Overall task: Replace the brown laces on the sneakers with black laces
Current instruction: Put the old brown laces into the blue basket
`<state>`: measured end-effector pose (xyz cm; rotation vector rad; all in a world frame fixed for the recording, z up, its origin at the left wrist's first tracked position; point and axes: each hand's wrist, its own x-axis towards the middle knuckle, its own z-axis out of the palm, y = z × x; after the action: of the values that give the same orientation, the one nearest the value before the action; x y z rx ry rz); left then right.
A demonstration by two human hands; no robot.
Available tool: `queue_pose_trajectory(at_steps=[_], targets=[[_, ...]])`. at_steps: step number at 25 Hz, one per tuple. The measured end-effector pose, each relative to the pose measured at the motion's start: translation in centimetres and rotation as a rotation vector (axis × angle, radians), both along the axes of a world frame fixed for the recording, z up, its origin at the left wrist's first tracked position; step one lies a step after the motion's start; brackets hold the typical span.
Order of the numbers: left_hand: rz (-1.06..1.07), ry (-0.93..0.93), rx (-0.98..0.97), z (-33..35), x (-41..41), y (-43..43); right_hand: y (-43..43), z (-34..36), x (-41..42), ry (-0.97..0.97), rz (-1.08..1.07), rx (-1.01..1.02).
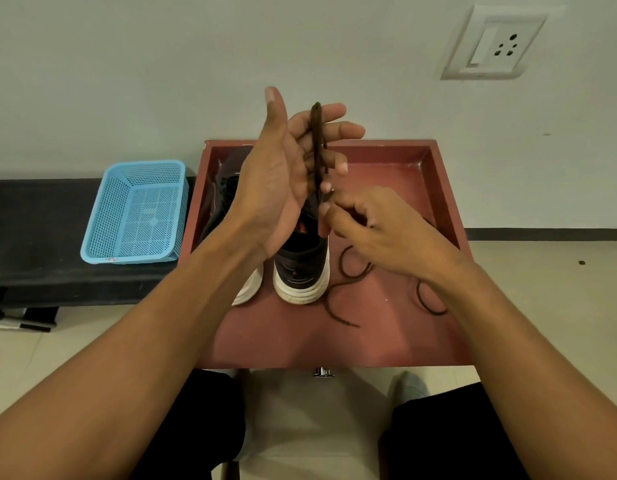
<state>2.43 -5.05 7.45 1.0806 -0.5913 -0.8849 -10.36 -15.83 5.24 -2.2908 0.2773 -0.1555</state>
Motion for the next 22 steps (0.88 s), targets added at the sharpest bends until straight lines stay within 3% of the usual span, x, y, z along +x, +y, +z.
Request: queue_pose_trajectory(at_steps=[6, 9, 12, 16, 19, 22], targets=[[0.005, -0.153, 0.210, -0.7, 0.4, -0.1, -0.5, 2.6, -1.0, -0.169, -0.043, 0.109], [-0.132, -0.268, 0.264, -0.9, -0.2, -0.1, -2.1, 3.5, -1.2, -0.346, -0.183, 0.170], [-0.272, -0.266, 0.243, -0.6, -1.1, 0.0, -4.1, 2.9, -1.3, -0.408, -0.331, 0.140], [-0.383, -0.191, 0.160, 0.0, -1.8, 0.1, -5.2, 1.0, -1.3, -0.385, -0.420, 0.153], [-0.406, -0.056, 0.050, 0.3, -1.8, 0.2, -5.1, -0.7, -0.8, -0.281, -0.329, 0.244], [-0.335, 0.074, -0.079, 0.6, -1.2, 0.3, -4.0, -1.8, -0.1, -0.140, -0.222, 0.118]])
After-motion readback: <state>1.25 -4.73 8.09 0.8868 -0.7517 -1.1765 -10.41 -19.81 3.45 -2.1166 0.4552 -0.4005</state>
